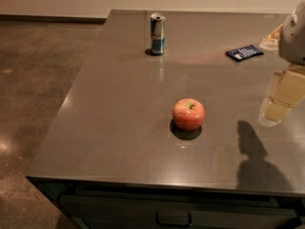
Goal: Pick redbull can
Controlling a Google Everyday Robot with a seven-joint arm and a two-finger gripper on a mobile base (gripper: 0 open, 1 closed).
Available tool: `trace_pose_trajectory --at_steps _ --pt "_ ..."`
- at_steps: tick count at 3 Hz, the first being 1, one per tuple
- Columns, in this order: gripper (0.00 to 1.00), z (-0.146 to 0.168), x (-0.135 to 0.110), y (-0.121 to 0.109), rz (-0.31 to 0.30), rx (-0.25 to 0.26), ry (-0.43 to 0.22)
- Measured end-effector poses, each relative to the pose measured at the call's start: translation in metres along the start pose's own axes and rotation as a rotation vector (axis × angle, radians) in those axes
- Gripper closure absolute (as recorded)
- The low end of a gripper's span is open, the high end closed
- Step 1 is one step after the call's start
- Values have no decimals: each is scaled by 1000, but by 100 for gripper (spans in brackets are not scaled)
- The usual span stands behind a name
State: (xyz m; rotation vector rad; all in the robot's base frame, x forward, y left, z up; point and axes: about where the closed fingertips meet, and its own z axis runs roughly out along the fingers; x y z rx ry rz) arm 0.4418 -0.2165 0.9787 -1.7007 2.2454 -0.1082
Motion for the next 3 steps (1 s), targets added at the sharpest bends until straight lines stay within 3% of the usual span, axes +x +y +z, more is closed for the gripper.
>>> trace_pose_trajectory --at_steps 1,3 --pt "0 8 -8 -24 60 56 -7" --pt "0 37 -35 -101 196 178 -112"
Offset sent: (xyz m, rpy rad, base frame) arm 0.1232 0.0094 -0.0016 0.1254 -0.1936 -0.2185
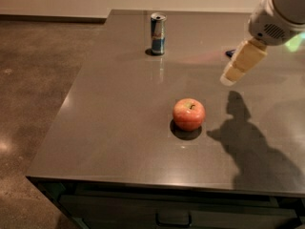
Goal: Pick redbull can
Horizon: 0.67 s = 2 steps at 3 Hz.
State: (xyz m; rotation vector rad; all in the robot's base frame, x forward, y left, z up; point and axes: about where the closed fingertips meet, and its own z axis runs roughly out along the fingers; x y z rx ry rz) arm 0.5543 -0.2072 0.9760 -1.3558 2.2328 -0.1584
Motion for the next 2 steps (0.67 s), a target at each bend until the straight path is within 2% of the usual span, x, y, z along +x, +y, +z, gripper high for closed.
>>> trace_pose_trajectory --at_steps 2 --pt "0 47 -34 -63 142 102 -100"
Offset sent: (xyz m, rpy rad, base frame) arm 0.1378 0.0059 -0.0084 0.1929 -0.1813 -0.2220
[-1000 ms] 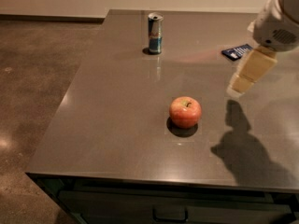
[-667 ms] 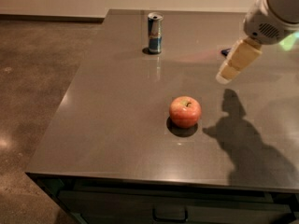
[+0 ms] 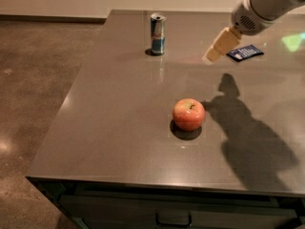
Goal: Pick redbull can
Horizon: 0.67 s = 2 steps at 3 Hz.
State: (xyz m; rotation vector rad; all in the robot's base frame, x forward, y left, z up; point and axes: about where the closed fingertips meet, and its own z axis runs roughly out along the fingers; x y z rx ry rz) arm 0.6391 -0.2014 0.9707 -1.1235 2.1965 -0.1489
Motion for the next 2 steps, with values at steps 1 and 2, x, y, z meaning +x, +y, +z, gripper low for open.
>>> trace_pose_trajectory --at_steps 1,2 --pt "0 29 -19 -19 75 18 -34" --pt "0 61 -39 -29 135 17 -55"
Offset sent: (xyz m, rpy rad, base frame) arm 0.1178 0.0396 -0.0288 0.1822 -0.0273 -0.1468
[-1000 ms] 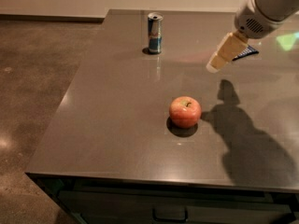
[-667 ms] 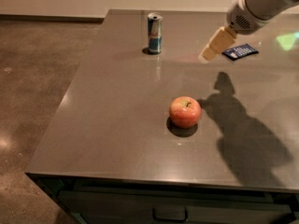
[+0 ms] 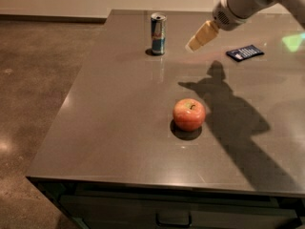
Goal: Pick redbull can
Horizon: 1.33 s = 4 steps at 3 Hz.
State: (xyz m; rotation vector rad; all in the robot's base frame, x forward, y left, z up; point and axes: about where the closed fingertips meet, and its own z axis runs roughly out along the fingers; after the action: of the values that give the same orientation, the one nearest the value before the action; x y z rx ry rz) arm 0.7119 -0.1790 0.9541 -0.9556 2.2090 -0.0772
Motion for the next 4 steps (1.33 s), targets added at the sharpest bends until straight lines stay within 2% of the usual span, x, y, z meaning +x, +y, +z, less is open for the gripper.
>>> trace_pose_trajectory --at_steps 2,4 --pt "0 60 -45 4 63 -40 -50" --pt "0 94 -90 29 66 -83 -122"
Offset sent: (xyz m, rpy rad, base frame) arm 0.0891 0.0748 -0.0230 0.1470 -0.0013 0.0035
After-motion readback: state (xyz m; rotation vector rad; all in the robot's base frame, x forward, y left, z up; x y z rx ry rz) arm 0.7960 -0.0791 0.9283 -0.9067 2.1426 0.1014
